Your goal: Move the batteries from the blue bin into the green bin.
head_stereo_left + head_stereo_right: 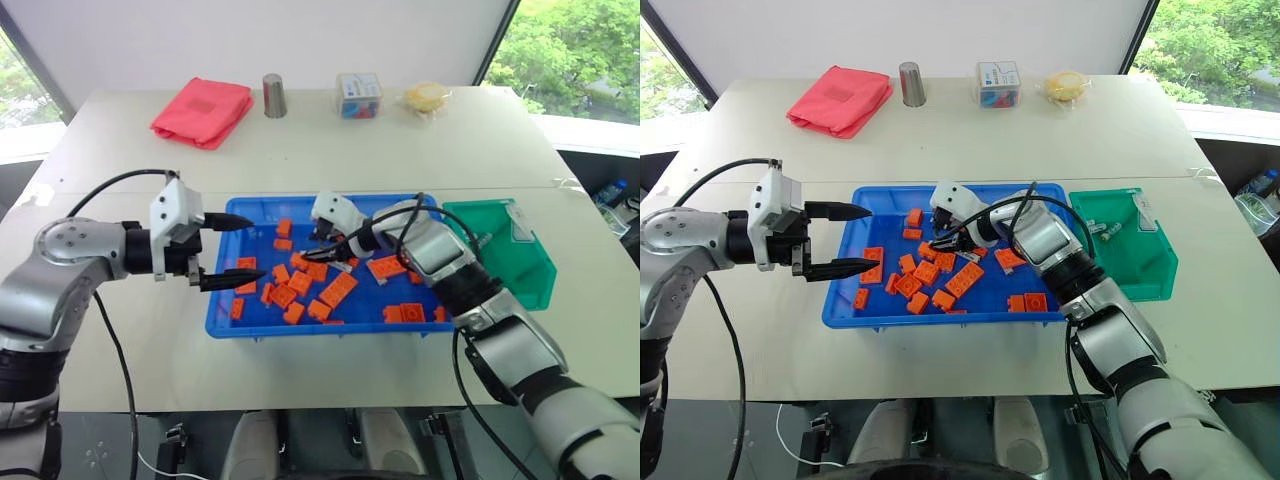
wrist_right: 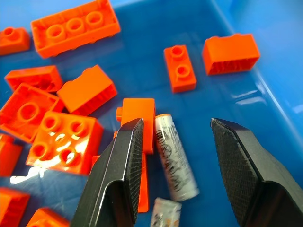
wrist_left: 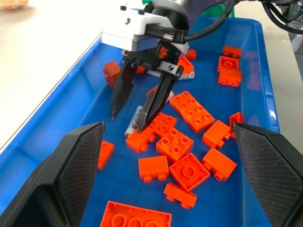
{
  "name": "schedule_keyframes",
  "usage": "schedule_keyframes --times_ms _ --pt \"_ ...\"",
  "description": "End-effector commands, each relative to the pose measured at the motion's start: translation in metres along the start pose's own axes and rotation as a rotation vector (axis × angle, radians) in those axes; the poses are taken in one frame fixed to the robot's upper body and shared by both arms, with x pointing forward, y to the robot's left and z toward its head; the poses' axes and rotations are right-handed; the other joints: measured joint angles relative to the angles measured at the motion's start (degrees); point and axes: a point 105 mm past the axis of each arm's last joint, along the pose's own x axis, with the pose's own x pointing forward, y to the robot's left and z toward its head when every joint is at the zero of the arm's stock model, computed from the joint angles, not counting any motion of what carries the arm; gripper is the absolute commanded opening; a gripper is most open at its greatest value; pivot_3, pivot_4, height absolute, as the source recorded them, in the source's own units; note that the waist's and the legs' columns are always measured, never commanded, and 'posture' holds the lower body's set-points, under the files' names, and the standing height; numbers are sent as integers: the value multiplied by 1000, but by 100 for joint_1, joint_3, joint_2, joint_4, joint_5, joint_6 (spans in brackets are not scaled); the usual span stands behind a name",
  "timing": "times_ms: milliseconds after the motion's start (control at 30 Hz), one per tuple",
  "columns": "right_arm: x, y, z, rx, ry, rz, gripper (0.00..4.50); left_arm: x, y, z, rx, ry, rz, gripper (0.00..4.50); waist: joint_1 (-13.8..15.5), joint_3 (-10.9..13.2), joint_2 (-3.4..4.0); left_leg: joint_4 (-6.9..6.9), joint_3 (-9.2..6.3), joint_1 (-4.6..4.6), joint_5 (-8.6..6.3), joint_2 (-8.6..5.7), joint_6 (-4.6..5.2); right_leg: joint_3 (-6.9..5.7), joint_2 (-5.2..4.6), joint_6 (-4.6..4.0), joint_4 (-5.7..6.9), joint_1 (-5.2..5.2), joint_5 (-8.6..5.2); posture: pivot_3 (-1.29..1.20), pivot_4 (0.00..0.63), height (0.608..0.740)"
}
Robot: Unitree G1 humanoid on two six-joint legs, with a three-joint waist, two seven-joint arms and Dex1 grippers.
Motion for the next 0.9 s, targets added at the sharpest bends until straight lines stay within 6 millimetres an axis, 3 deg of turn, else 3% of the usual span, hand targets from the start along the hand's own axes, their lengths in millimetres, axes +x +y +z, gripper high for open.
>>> schedule_keyframes --times_ms 33,133,333,600,900 --pt "-5 0 4 -8 -10 -10 2288 -5 3 9 43 -14 20 4500 0 0 0 0 0 0 0 0 0 0 0 0 0 0 0 0 150 736" --pt "-6 -1 6 1 -16 -15 2288 -5 3 9 46 -14 20 4500 -3 0 0 0 0 0 0 0 0 0 0 0 0 0 0 0 150 736" --pt "-16 -9 30 72 -72 -33 2288 -5 4 10 52 -12 18 4500 -3 0 0 0 0 0 0 0 0 0 0 0 0 -1 0 0 150 736" --pt "-10 -15 2 -3 14 -49 2288 -4 5 11 58 -14 20 4500 0 0 0 0 5 0 0 -2 0 -1 -1 0 0 0 0 0 150 736" --pt "-9 -13 -14 -71 43 -46 2288 -6 6 12 56 -11 27 4500 -5 0 0 0 3 2 0 -2 0 -1 1 0 1 0 0 0 150 736"
